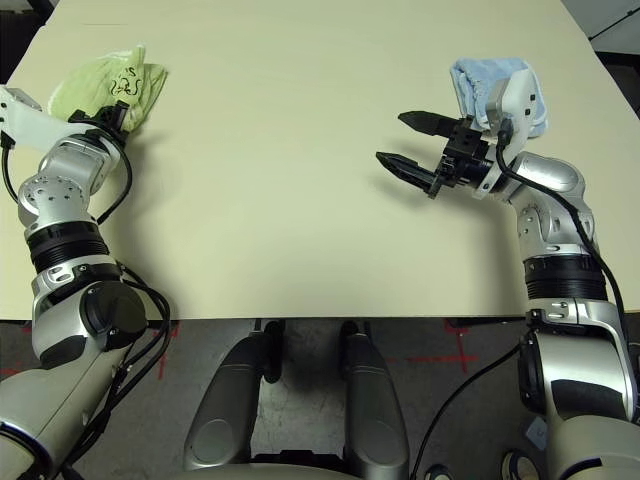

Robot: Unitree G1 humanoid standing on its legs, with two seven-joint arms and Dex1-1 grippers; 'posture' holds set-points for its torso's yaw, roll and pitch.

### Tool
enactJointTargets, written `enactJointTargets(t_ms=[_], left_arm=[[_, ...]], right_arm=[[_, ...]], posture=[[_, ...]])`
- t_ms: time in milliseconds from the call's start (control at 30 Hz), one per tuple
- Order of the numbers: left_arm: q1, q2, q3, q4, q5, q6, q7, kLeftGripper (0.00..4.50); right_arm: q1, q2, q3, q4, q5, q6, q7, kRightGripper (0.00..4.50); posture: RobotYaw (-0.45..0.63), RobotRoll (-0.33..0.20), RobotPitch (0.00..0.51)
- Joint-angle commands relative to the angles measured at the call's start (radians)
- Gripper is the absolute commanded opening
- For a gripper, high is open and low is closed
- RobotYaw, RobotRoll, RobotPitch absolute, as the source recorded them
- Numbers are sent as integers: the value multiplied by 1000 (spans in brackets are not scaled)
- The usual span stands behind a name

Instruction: Fold the towel and set it aside.

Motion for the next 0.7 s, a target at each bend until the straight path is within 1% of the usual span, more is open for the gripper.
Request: enactJointTargets(t_ms=[33,67,100,167,200,267,300,333,367,400,433,467,500,533,567,600,633,667,700], left_arm=[[19,18,3,-9,-5,-10,27,40],[19,26,3,-9,-11,10,30,585],[20,33,6,-14,-23,40,37,779],[31,63,-5,-50,-47,161,55,1527],[38,88,-16,-73,-66,247,54,1868],[62,185,-72,-145,-146,537,-28,2650],[73,254,-113,-178,-194,686,-102,3059],[86,323,-162,-214,-239,806,-189,3395],[91,380,-199,-238,-277,897,-260,3799],[116,474,-294,-296,-301,949,-375,4206],[157,590,-421,-373,-294,939,-522,4447],[173,669,-502,-409,-290,928,-631,4447],[178,745,-597,-428,-240,855,-748,4447],[176,801,-679,-431,-171,756,-852,4447],[166,821,-733,-411,-95,624,-939,4447],[150,815,-764,-380,-33,508,-990,4447],[122,773,-773,-317,32,397,-981,4447],[99,738,-774,-265,79,323,-973,4447],[86,676,-762,-197,133,164,-961,4447]], right_arm=[[2,-1,6,5,-4,-1,10,4500],[2,-1,6,6,-5,-2,10,4500],[2,0,6,6,-5,-3,11,4500],[0,-1,6,9,-6,-5,12,4500],[0,-2,8,10,-8,-8,16,4500],[0,-7,12,14,-13,-17,26,4500],[-2,-8,12,20,-14,-20,28,4500],[-4,-8,12,27,-15,-23,30,4500],[-7,-8,11,36,-16,-27,32,4500],[-13,-7,10,49,-18,-32,34,4500],[-20,-7,10,66,-22,-41,34,4500],[-26,-5,9,81,-26,-50,32,4500],[-34,-2,7,98,-31,-59,24,4500],[-40,1,4,115,-35,-67,13,4500],[-48,10,-4,133,-40,-71,-20,4500],[-55,22,-14,150,-45,-72,-61,4500],[-58,34,-21,162,-49,-61,-109,4500],[-60,42,-25,170,-52,-53,-141,4500],[-57,61,-39,177,-56,-56,-206,4500]], posture=[[87,0,304],[87,0,304],[88,0,299],[87,0,297],[89,0,295],[98,0,293],[102,0,293],[112,0,291],[112,0,291],[126,0,289],[133,0,287],[134,0,286],[135,0,285],[138,0,284],[139,0,282],[137,0,281],[133,0,280],[131,0,280],[125,0,278]])
